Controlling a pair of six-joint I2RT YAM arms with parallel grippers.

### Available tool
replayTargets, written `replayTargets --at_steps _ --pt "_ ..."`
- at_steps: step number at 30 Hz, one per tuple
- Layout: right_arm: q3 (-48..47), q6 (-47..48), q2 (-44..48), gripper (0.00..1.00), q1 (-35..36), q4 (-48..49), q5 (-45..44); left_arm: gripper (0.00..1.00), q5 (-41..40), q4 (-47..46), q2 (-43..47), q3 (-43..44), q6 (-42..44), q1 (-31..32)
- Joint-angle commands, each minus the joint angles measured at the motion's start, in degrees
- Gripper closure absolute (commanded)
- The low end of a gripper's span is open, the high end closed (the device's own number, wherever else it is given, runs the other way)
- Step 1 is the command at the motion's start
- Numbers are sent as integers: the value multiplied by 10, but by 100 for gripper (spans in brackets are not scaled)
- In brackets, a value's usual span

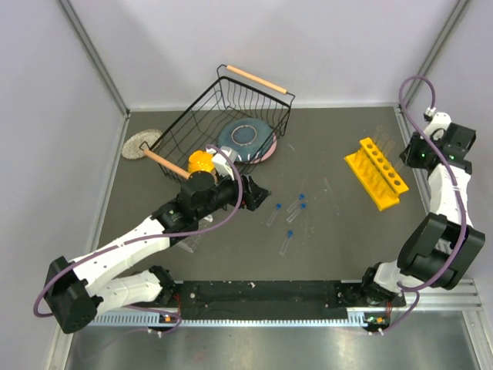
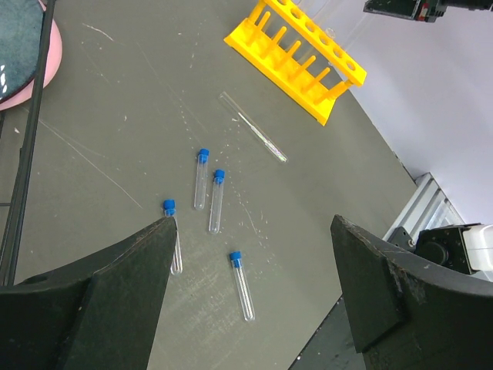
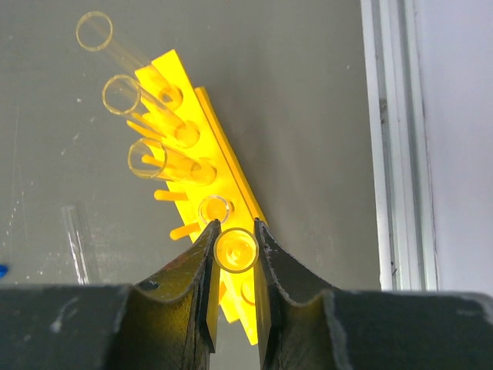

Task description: Organize the chemistry lab equipment

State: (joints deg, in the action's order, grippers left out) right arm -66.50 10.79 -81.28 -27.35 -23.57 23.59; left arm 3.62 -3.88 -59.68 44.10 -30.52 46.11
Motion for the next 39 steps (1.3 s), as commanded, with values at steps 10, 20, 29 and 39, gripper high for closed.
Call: replayTargets --at_steps 10,20,29,39 --pt "77 27 12 82 20 117 8 13 6 -14 -3 9 -1 -4" --pt "117 49 9 79 27 157 18 13 11 -14 -17 21 -1 -4" --pt "132 63 14 61 27 154 25 13 12 -13 -13 21 -2 -4" --pt "103 61 97 37 18 112 5 13 14 -7 2 21 -1 -4"
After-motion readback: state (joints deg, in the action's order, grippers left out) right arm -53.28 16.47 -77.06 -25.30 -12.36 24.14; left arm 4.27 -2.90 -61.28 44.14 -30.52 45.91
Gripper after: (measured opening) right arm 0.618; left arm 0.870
